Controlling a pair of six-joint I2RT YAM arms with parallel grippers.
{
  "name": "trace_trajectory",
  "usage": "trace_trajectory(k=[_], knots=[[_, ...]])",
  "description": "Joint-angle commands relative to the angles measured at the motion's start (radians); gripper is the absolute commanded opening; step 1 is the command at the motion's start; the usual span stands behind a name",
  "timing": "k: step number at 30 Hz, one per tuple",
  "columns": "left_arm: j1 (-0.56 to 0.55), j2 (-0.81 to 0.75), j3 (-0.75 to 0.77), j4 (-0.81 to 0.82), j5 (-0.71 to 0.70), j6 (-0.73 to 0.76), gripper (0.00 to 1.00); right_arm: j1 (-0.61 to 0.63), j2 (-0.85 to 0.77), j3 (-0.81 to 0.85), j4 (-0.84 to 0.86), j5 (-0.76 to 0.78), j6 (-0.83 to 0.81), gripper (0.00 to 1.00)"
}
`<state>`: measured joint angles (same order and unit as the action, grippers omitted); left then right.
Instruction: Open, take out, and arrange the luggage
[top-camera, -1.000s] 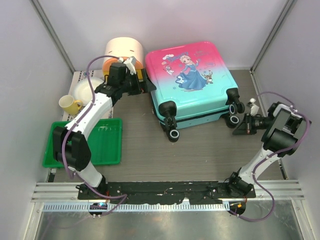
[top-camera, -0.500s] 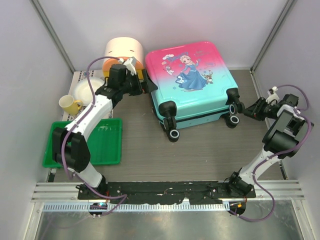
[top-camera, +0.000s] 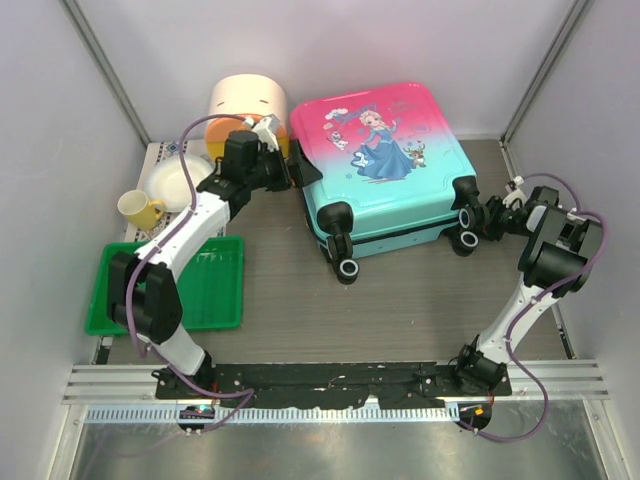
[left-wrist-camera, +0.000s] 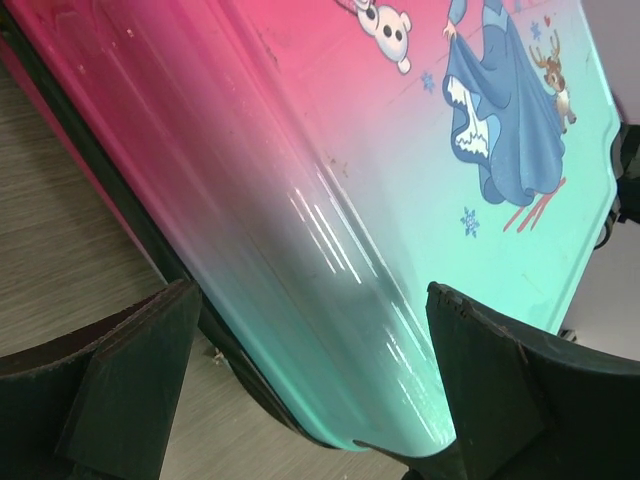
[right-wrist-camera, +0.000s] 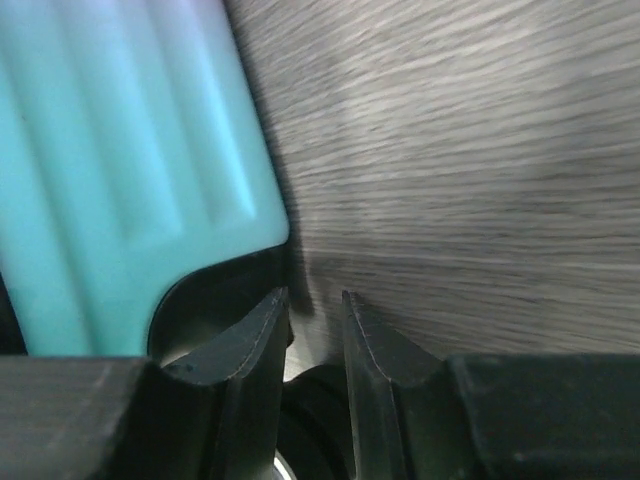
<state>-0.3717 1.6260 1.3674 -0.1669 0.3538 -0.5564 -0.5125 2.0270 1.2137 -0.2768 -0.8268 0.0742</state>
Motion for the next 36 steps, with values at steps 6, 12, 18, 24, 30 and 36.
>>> trace_trajectory(k=[6, 12, 18, 24, 30, 36], knots=[[-0.05, 0.12, 0.079, 0.119, 0.065, -0.033, 0.99, 0.014, -0.004, -0.124, -0.263, -0.069, -0.123, 0.31], [-0.128, 0.239, 0.195, 0.142, 0.108, 0.004, 0.95, 0.0, -0.126, -0.224, -0.315, -0.09, -0.169, 0.31], [-0.179, 0.414, 0.404, 0.158, 0.237, 0.073, 0.91, 0.0, -0.142, -0.203, -0.409, -0.098, -0.215, 0.31], [-0.138, 0.381, 0.578, -0.009, 0.215, 0.22, 0.95, 0.002, -0.255, -0.253, -0.423, -0.178, -0.247, 0.35], [-0.104, 0.135, 0.446, -0.17, 0.143, 0.368, 1.0, 0.072, -0.327, -0.316, -0.345, -0.253, -0.225, 0.4], [-0.15, -0.156, 0.189, -0.232, 0.128, 0.4, 0.98, 0.248, -0.441, -0.447, -0.112, -0.219, -0.028, 0.4]])
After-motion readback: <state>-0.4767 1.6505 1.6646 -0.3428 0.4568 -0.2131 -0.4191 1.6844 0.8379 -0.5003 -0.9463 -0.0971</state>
